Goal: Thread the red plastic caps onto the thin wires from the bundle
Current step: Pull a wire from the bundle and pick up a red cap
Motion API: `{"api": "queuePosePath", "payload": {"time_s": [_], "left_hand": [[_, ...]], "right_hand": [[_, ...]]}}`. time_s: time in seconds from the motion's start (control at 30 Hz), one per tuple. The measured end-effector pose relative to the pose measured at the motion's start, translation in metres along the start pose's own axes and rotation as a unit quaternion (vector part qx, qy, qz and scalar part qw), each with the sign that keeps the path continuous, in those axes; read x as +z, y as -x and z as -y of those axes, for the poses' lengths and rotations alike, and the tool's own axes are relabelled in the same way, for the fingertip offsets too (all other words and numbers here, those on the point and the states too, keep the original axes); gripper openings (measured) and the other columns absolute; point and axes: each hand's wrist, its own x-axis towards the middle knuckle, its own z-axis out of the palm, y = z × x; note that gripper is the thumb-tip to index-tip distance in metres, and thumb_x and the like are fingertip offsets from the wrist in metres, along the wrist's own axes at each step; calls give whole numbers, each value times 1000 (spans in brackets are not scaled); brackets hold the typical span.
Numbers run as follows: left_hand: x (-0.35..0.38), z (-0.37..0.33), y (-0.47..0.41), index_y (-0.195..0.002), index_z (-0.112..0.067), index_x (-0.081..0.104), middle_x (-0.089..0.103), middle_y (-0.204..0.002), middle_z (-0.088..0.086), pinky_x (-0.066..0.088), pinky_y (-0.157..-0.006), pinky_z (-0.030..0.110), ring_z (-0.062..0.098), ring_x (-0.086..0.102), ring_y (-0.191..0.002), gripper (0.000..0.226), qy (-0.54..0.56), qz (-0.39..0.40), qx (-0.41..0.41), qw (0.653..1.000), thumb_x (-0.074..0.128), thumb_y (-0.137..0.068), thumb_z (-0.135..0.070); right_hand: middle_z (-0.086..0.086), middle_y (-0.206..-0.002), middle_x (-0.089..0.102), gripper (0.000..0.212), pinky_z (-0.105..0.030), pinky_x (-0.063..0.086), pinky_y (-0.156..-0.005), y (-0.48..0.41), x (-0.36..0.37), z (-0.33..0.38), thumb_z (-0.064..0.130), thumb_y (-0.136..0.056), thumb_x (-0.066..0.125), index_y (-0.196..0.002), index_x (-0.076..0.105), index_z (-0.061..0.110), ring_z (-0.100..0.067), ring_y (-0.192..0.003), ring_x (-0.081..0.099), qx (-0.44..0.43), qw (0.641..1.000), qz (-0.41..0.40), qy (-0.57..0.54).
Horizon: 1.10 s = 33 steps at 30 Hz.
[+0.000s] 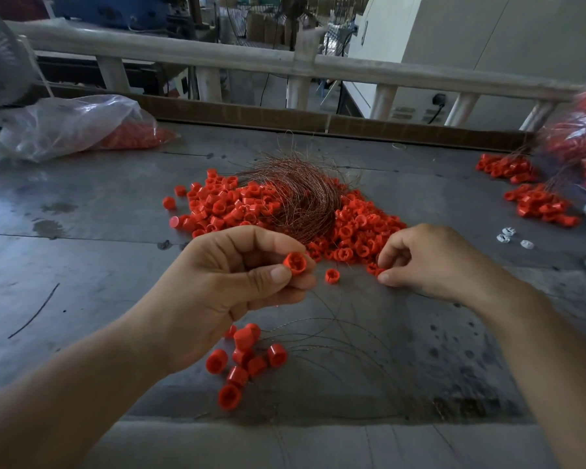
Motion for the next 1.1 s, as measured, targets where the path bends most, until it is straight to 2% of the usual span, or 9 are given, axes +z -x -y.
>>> {"api": "queuePosePath", "payload": {"time_s": [0.17,0.23,0.3,0.37,0.43,0.47,0.63,0.7,1.1], "left_hand": [[-2,1,0,-75,-14,75,72,-80,9,55,-63,22,17,70,-74,19,-3,9,3,1000,67,-58,-10],[-2,0,0,-75,-14,75,72,-80,9,55,-63,22,17,70,-74,19,-4,11,4,1000,68,-58,-11],[-1,0,0,-74,-14,75,72,-79,9,55,-63,22,17,70,-74,17,-8,3,1,1000,67,-60,-10],[-1,0,-1,-75,-14,74,72,-79,9,55,-63,22,18,70,-74,15,-17,-2,-2,1000,66,-63,-9],[0,1,-2,-76,-14,74,72,-79,9,55,-63,21,18,70,-74,17,-25,-8,-6,1000,71,-63,-3],[-1,1,-2,-76,-13,74,72,-79,10,55,-63,21,18,70,-74,17,-26,-11,-8,1000,72,-63,-3],[-1,2,-2,-77,-12,74,72,-78,10,55,-62,22,18,70,-73,18,-25,-18,-10,999,67,-64,-2],[-1,2,-2,-76,-12,74,72,-78,10,55,-62,22,18,70,-73,21,-28,-20,-12,999,62,-62,-2],[1,1,-3,-76,-12,74,72,-77,9,55,-62,22,18,70,-73,22,-35,-19,-11,999,63,-59,-6]], "right_hand": [[11,-61,60,19,-12,40,-53,-2,0,0,17,-73,74,-62,60,24,0,-58,54,-1,998,-30,-48],[5,-56,62,20,-19,45,-54,-1,-1,4,9,-76,71,-66,59,21,-3,-52,58,5,987,-24,-158],[1,-58,63,18,-19,49,-51,2,-4,14,-1,-77,66,-73,60,15,-5,-52,61,-5,936,6,-351],[-2,-63,66,10,-18,52,-52,7,-7,26,2,-74,62,-78,63,11,-9,-56,64,-20,856,49,-515],[-5,-66,68,12,-20,52,-51,12,-5,36,10,-69,58,-80,62,7,-12,-58,66,-25,791,94,-604],[-6,-66,69,14,-20,52,-50,14,-3,40,12,-68,57,-80,62,7,-13,-58,66,-26,775,111,-622],[-6,-63,68,11,-19,51,-45,15,0,46,15,-68,58,-76,64,12,-13,-54,65,-21,749,123,-651],[-5,-62,68,11,-18,50,-44,15,1,45,16,-68,58,-76,64,12,-13,-53,65,-23,749,119,-651],[-5,-62,67,18,-19,51,-46,16,4,47,13,-68,55,-85,62,10,-12,-53,65,-17,736,124,-665]]}}
